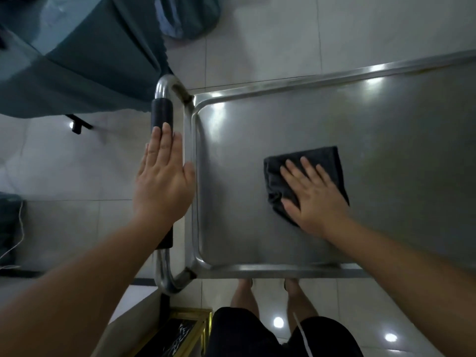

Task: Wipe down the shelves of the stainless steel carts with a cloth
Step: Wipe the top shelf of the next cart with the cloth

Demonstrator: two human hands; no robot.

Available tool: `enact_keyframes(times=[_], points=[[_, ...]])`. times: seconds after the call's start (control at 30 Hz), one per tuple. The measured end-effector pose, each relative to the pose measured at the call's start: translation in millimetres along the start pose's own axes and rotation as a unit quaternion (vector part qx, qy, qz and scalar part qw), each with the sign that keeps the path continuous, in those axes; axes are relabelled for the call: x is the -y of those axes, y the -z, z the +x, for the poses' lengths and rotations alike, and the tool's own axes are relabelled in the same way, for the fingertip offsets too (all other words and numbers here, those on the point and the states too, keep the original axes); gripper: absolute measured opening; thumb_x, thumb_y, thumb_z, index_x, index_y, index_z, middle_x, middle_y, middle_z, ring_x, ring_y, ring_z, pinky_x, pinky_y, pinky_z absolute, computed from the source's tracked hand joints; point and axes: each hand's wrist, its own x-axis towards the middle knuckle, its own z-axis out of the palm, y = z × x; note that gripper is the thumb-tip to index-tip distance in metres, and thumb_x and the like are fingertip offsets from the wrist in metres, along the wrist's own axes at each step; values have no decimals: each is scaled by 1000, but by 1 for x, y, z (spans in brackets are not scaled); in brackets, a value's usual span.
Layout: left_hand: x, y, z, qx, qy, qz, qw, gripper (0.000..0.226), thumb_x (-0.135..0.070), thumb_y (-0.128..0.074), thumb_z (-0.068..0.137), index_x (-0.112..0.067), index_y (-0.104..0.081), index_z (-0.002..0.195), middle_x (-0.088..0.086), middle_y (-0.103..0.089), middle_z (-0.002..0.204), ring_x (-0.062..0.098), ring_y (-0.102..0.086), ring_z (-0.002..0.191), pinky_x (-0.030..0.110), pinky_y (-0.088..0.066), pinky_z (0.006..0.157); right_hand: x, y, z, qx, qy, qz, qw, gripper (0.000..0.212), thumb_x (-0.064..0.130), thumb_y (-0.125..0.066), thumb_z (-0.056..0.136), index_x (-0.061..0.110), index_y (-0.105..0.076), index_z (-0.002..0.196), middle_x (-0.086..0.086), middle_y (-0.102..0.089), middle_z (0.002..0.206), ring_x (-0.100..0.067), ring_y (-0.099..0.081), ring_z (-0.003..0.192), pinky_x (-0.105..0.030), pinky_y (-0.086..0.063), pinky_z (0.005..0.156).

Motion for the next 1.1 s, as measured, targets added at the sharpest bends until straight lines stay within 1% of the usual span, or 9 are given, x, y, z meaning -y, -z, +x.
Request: enact_keyframes(times=[0.1, 0.17, 0.27, 0.43, 0.57, 0.67, 0.77, 0.9, 1.1], points=[[-1, -1, 0, -2, 1, 3, 1000, 66, -48, -16, 111, -20, -8, 170, -2, 9, 177, 5, 22, 158, 36, 7, 128, 4, -36, -83, -4, 7, -4, 1000, 77, 59, -36, 101, 24, -17, 167, 4, -11, 174, -23, -4, 161, -49, -11, 128], [-1, -2, -2, -3, 1, 3, 1000, 65, -48, -16, 111, -20, -9, 170, -2, 8, 178, 5, 21, 158, 39, 3, 129, 1, -50, -121, -2, 19, -2, 1000, 77, 58, -40, 101, 25, -16, 167, 5, -12, 174, -24, -9, 161, -51, -18, 126], [0, -4, -3, -3, -1, -1, 1000, 65, -47, -18, 112, -19, -11, 169, -2, 8, 178, 6, 20, 159, 43, 1, 130, -16, -49, -122, 8, 48, -7, 999, 76, 59, -40, 100, 28, -18, 166, 7, -15, 173, -21, -10, 160, -50, -18, 125], [-4, -1, -3, -5, 6, -6, 1000, 65, -45, -21, 111, -17, -13, 169, -1, 7, 178, 5, 19, 159, 41, 3, 130, -59, 2, -27, -22, 25, -6, 999, 76, 59, -34, 95, 25, -35, 162, 4, -28, 170, -23, -18, 159, -46, -13, 128], [-7, 1, -3, -8, 7, 2, 1000, 65, -43, -23, 111, -15, -14, 169, 2, 5, 178, 8, 17, 160, 38, 5, 130, -92, 50, 75, -7, -22, -8, 1000, 82, 68, -12, 93, 31, -12, 167, 11, -5, 174, -17, 2, 160, -39, 4, 128], [-8, 2, -3, -11, 14, 4, 1000, 65, -42, -25, 111, -15, -15, 169, 1, 4, 178, 9, 15, 161, 38, 5, 130, -105, 75, 137, -7, -45, -11, 999, 83, 69, -9, 93, 32, -5, 167, 11, 4, 174, -18, 7, 160, -41, 5, 128], [-8, 2, -1, -12, 14, -1, 1000, 66, -44, -23, 110, -16, -15, 169, 1, 3, 178, 10, 14, 161, 40, 2, 131, -107, 83, 159, -7, -55, -6, 998, 82, 68, -9, 94, 32, -4, 167, 11, 7, 174, -20, 10, 160, -43, 5, 128], [-5, 1, -2, -5, 19, -5, 1000, 66, -46, -21, 110, -18, -13, 170, -2, 5, 178, 7, 16, 160, 43, 0, 131, -93, 70, 122, -17, -53, 3, 998, 85, 69, -8, 92, 29, -7, 167, 9, 1, 174, -21, 6, 160, -42, 4, 128], [-3, 1, -1, -2, 15, -3, 1000, 66, -49, -18, 110, -20, -10, 170, -5, 9, 177, 4, 20, 158, 42, 2, 129, -69, 11, -32, -3, -29, 22, 999, 77, 65, -22, 100, 26, -18, 166, 7, -8, 174, -21, 0, 161, -42, 2, 129]])
